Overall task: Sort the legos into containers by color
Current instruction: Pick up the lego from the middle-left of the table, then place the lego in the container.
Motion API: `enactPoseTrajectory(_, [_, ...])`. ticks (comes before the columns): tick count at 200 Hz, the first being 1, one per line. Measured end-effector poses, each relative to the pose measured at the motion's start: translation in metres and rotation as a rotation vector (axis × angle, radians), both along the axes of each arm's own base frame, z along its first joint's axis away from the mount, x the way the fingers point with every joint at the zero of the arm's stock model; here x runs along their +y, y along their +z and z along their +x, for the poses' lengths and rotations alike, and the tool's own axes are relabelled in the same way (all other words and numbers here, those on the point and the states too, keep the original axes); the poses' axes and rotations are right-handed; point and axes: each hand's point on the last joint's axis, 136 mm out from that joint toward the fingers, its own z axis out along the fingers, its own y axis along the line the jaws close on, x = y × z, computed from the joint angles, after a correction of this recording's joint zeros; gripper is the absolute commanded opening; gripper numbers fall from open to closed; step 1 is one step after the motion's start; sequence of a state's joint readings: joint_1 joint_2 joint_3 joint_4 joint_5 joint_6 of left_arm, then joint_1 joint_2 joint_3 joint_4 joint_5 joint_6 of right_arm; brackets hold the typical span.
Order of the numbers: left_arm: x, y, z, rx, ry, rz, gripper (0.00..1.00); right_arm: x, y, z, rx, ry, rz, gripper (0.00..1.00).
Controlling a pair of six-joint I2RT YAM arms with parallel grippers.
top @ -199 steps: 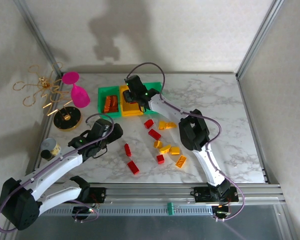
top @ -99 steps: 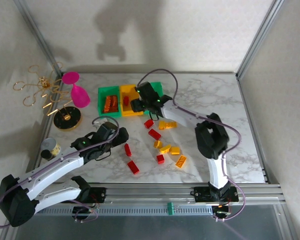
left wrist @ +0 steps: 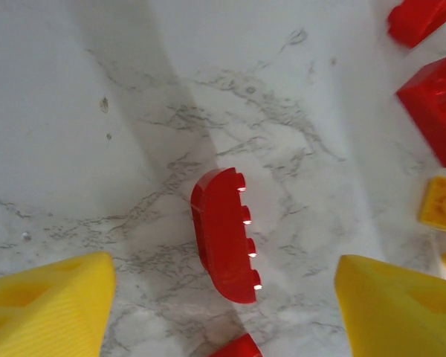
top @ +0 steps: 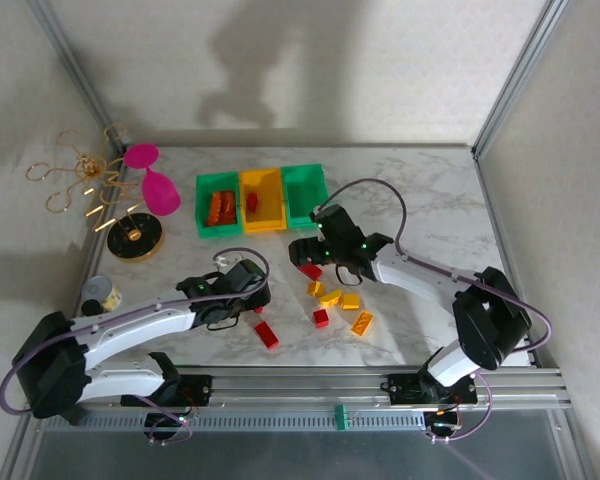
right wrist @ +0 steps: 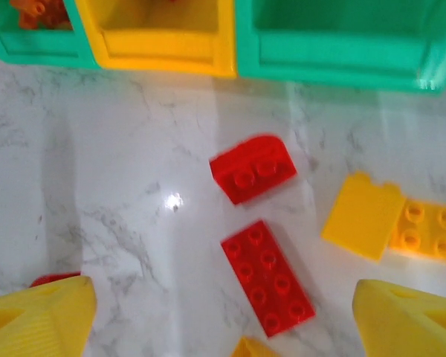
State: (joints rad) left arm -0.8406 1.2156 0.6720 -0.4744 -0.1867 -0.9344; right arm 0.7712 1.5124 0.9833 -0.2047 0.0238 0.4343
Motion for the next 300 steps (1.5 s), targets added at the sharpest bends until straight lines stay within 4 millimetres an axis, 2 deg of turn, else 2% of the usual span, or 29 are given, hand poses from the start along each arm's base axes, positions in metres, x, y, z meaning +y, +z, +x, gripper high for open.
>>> enactPoseTrajectory(35, [-0.005,-0.021,0.003,0.031,0.002,0.031,0.61,-0.015,-0.002,-0.022,0.028,-0.032,0.068,0.98])
enactPoseTrajectory(91, [-0.009,-0.045,0.004,0.068,-0.007,0.075,0.42,-0.020,-0.001,-0.033,0.053,-0.058,0.123,0.99])
enactPoseTrajectory(133, [-0.010,-0.045,0.006,0.062,-0.009,0.074,0.23,-0.020,0.002,-0.033,0.048,-0.062,0.134,0.99])
enactPoseTrajectory(160, [-0.011,-0.039,0.010,0.045,-0.007,0.081,0.20,-0.020,0.006,-0.033,0.042,-0.062,0.143,0.98])
enactPoseTrajectory(185, [-0.017,-0.021,0.023,0.005,-0.012,0.086,0.21,-0.023,0.017,-0.032,0.023,-0.066,0.165,0.98])
enactPoseTrajectory(213, [-0.030,0.022,0.055,-0.084,-0.003,0.059,0.21,-0.032,0.032,-0.025,-0.009,-0.095,0.196,0.99])
enactPoseTrajectory(228, [-0.031,0.047,0.082,-0.139,0.025,0.049,0.21,-0.039,0.038,-0.020,-0.026,-0.121,0.206,0.99])
enactPoseTrajectory(243, [-0.028,0.063,0.111,-0.177,0.055,0.056,0.22,-0.047,0.043,-0.013,-0.036,-0.152,0.218,0.99])
enactPoseTrajectory(268, [-0.023,0.070,0.159,-0.194,0.093,0.087,0.22,-0.063,0.048,-0.002,-0.053,-0.214,0.228,0.99])
enactPoseTrajectory(300, [-0.029,0.056,0.220,-0.197,0.101,0.156,0.22,-0.072,0.046,0.002,-0.053,-0.244,0.213,0.98])
